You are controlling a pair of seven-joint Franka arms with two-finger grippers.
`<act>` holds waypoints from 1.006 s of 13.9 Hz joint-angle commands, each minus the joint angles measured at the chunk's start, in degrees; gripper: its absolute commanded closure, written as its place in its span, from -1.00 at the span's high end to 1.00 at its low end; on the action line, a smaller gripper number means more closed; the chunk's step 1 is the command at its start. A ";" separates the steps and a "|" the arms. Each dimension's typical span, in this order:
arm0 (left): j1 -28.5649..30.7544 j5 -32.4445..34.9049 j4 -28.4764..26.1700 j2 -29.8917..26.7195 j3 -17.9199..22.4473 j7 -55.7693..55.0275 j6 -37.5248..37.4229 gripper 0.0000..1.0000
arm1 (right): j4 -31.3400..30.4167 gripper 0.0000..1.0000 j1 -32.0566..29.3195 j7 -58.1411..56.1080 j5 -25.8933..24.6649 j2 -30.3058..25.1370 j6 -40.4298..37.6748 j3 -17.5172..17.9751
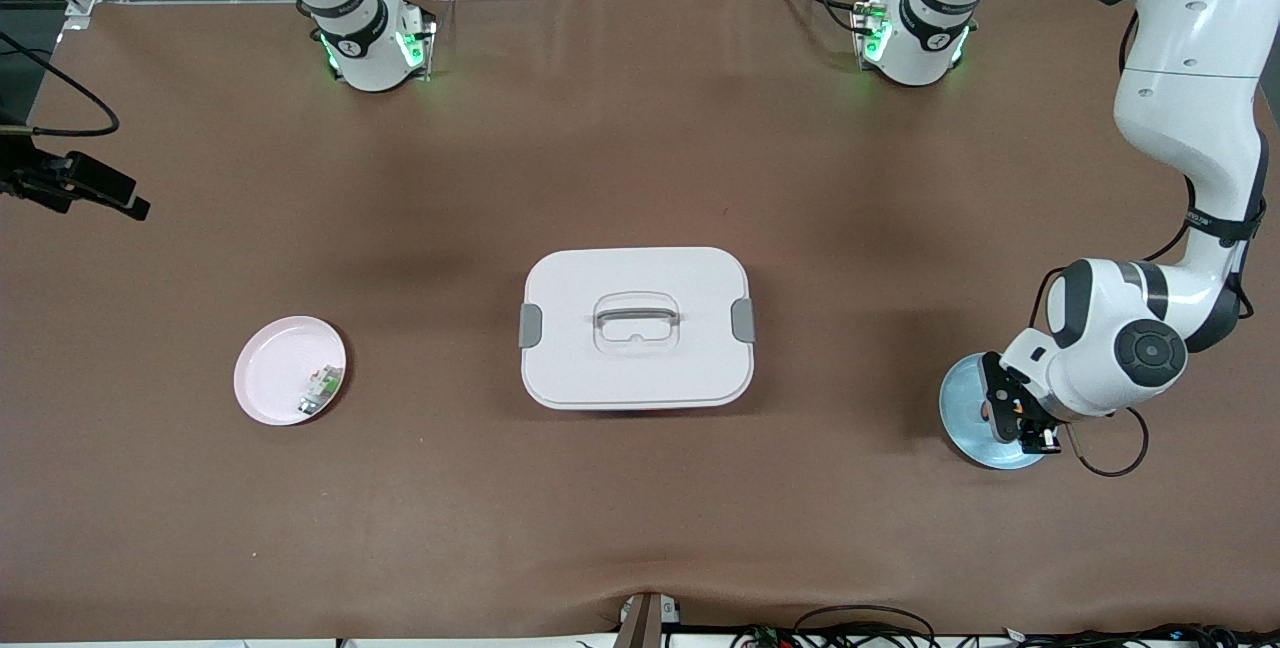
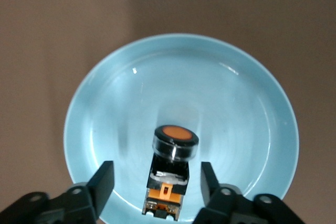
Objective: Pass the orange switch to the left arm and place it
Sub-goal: 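Lower the switch onto the blue plate and open the left gripper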
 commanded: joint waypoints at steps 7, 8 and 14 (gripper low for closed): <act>0.10 -9.28 2.32 -9.94 -1.11 -20.37 -13.78 1.00 | 0.46 1.00 -0.47 -0.63 -0.89 0.08 0.01 0.64; -0.08 -9.37 2.58 -11.17 -1.12 -25.12 -15.71 1.00 | 0.55 1.00 -0.47 -0.63 -0.98 0.08 0.01 0.64; -0.34 -9.37 2.41 -20.40 -3.58 -55.10 -23.81 1.00 | 0.02 1.00 1.38 -0.54 -4.14 -1.58 -0.60 0.72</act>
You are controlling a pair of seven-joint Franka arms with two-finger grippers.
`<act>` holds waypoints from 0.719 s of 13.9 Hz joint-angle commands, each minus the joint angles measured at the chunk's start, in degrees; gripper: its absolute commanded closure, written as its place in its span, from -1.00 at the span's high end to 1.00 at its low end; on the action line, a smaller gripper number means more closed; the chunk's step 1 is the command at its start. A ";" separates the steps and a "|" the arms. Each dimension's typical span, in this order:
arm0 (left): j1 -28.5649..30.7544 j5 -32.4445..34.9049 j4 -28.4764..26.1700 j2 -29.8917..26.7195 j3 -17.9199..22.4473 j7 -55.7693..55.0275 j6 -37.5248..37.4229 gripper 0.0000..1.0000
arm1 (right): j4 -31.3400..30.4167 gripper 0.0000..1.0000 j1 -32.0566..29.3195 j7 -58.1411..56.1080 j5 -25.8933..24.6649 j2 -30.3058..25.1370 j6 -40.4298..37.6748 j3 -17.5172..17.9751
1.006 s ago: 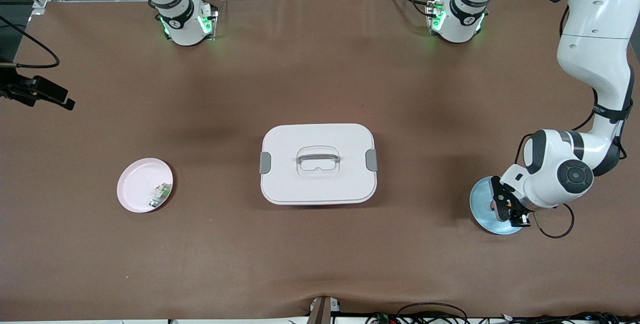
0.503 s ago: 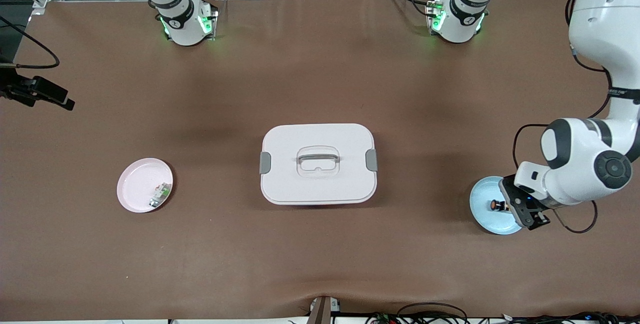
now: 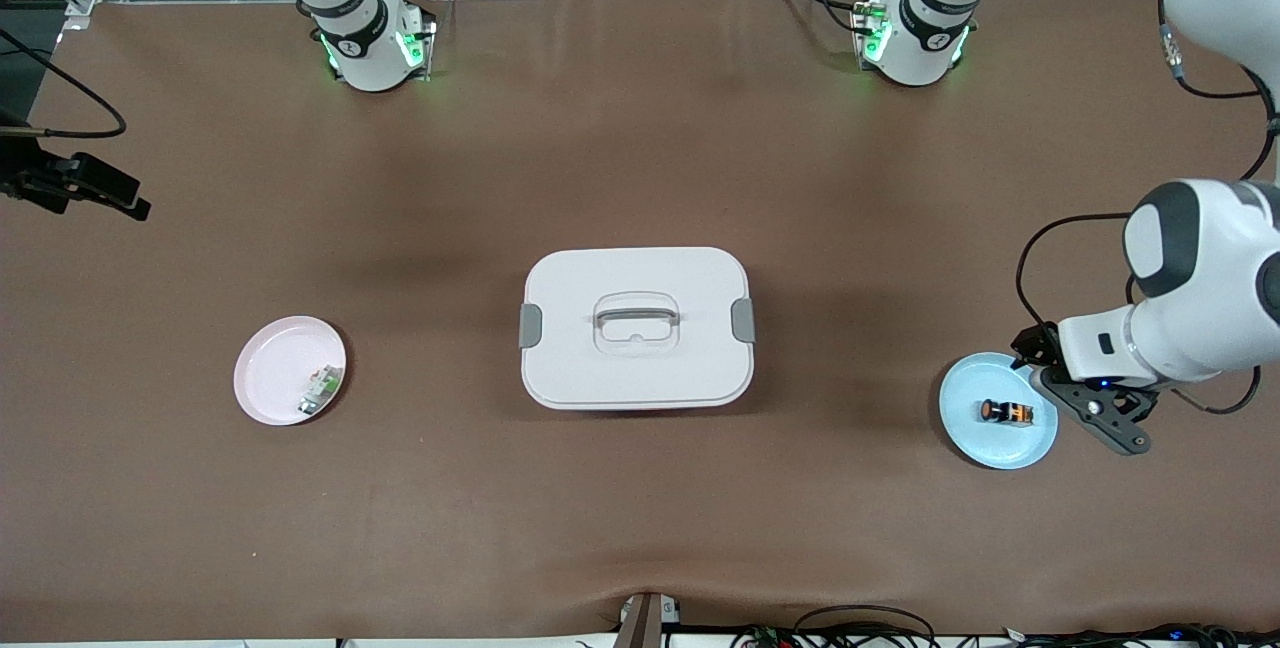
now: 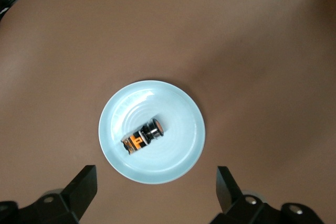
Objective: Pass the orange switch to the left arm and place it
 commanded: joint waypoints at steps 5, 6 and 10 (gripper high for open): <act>0.08 -0.82 -1.03 -9.28 -0.73 -30.30 -8.27 1.00 | -0.08 1.00 -1.31 -0.06 -0.73 -3.75 -3.81 -0.53; 0.17 -0.82 -1.03 -10.16 -1.43 -33.05 -9.33 1.00 | 0.10 1.00 -1.31 -0.06 -0.73 -3.66 -3.46 -0.45; 0.78 -0.03 -0.42 -13.59 -1.17 -33.17 -10.66 1.00 | 0.45 1.00 -1.31 0.46 -0.73 -3.31 -3.46 -0.36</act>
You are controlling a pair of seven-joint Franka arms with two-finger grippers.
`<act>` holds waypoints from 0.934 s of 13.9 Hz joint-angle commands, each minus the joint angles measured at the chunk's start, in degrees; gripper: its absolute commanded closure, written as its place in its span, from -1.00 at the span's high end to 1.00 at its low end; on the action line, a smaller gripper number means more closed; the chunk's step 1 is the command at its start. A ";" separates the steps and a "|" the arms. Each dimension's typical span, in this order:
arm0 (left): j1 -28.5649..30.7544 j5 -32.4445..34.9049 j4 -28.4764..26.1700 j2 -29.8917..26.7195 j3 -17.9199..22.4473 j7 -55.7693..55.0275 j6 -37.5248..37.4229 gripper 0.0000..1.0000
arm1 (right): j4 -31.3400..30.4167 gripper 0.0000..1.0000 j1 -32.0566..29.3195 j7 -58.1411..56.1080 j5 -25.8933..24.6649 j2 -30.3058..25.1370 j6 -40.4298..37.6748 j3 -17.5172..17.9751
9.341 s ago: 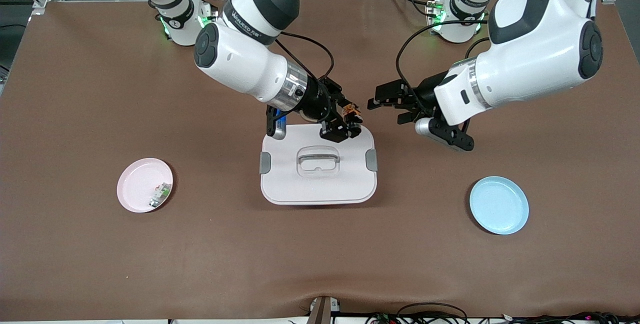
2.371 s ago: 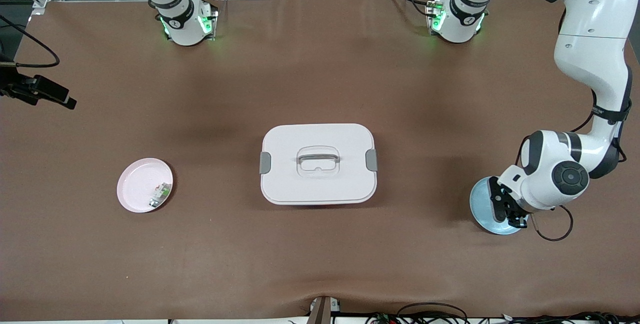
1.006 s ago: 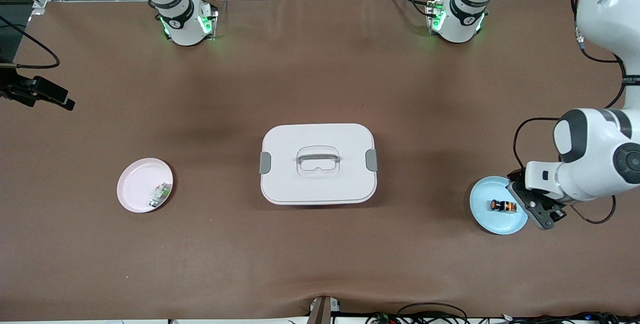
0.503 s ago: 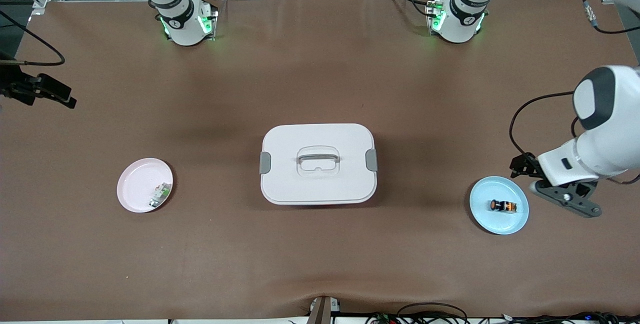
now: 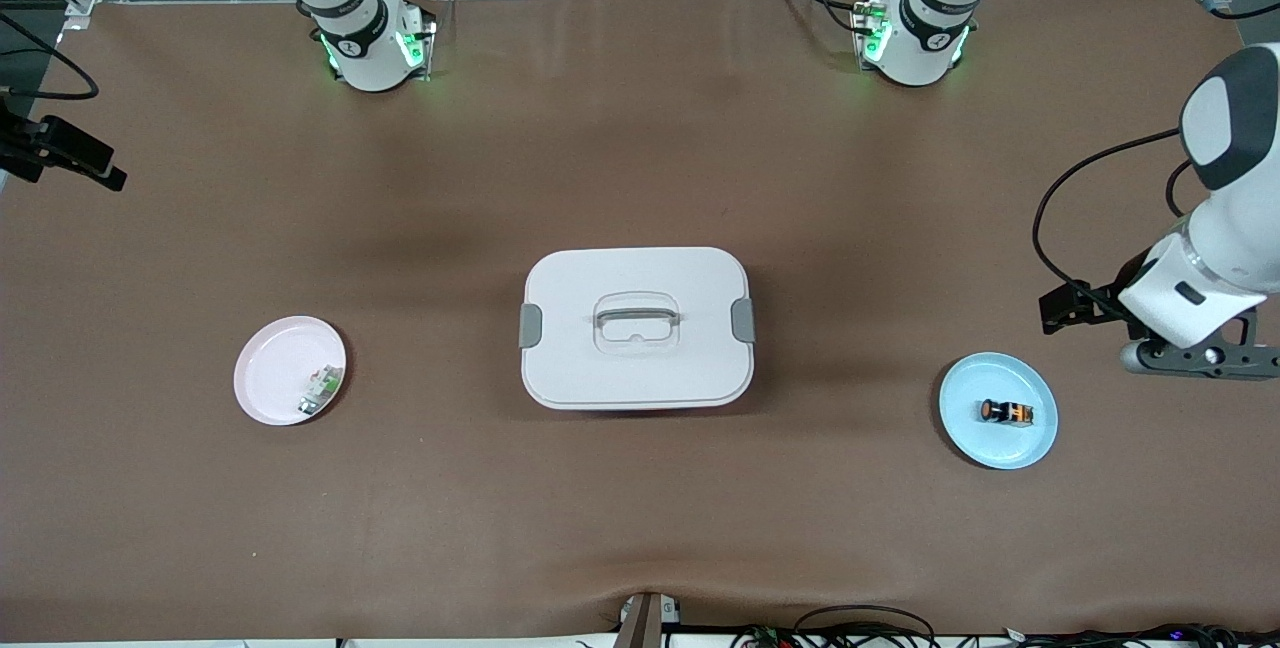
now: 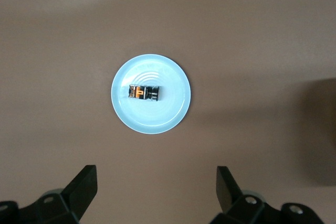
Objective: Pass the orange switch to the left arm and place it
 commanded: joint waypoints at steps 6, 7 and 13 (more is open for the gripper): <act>3.42 -0.59 6.81 -3.76 0.52 1.27 -10.90 1.00 | 1.99 1.00 -0.42 0.16 -0.77 0.49 -0.15 0.69; 3.61 -0.76 6.81 -4.63 0.08 1.18 -11.42 1.00 | 2.08 1.00 -0.51 0.07 -0.68 0.49 -0.15 0.60; 3.08 -2.78 6.11 -10.61 0.07 1.27 -17.83 1.00 | 2.79 1.00 -0.51 -0.02 -0.67 1.11 -0.41 0.60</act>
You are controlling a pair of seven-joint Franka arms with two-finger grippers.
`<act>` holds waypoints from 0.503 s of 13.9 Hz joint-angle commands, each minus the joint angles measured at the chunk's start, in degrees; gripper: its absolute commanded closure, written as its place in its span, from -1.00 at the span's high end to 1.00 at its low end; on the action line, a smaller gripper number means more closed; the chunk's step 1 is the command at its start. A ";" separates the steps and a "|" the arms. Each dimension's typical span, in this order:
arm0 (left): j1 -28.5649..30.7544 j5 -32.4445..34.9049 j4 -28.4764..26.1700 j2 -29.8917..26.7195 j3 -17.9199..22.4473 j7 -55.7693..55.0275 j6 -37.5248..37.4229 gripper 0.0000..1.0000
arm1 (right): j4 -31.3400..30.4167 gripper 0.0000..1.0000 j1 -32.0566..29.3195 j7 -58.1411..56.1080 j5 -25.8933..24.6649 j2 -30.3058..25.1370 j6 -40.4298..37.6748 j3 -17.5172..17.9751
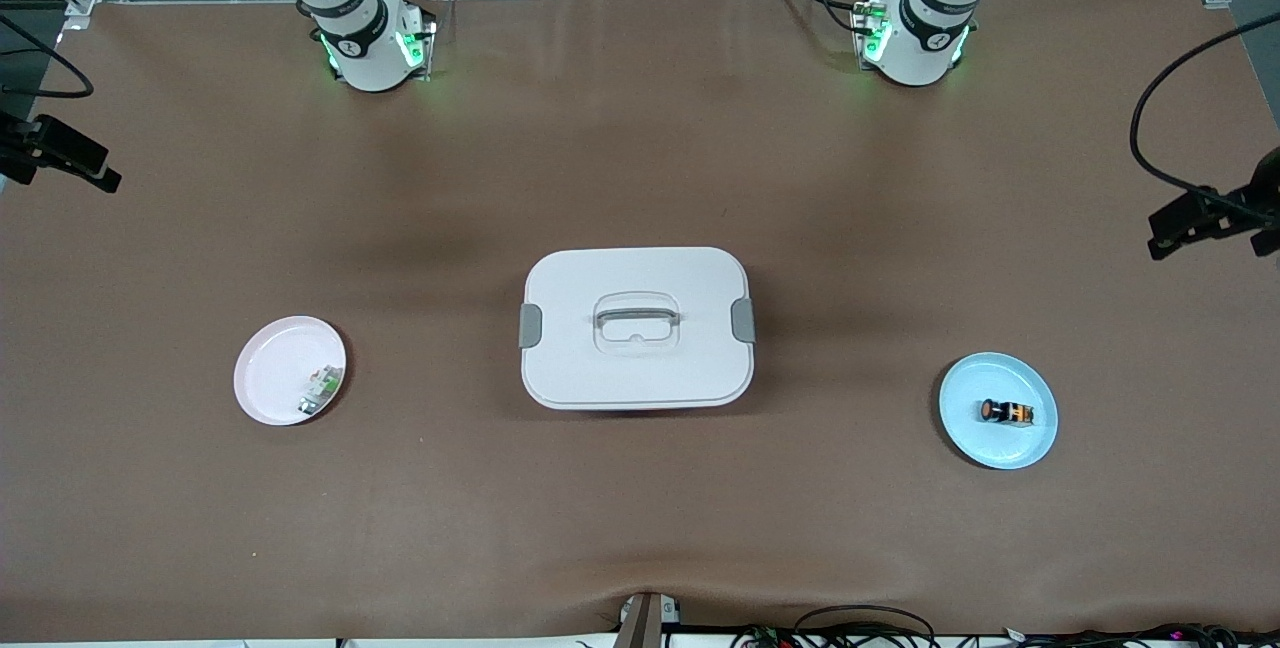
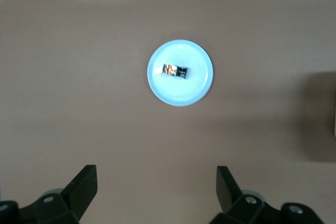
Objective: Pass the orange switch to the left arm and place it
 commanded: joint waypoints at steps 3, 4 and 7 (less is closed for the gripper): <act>-6.14 -3.32 -5.68 -7.23 4.67 0.15 -1.75 1.00 | 1.49 1.00 -0.45 -0.02 -0.58 0.74 -0.37 0.52; -9.92 -4.19 -7.17 -8.46 8.54 0.15 -1.74 1.00 | 1.58 1.00 -0.37 -0.02 -0.58 0.74 -0.28 0.43; -11.10 -6.05 -10.87 -11.02 9.90 -0.81 -1.92 1.00 | 1.58 1.00 -0.37 -0.02 -0.58 0.74 -0.19 0.52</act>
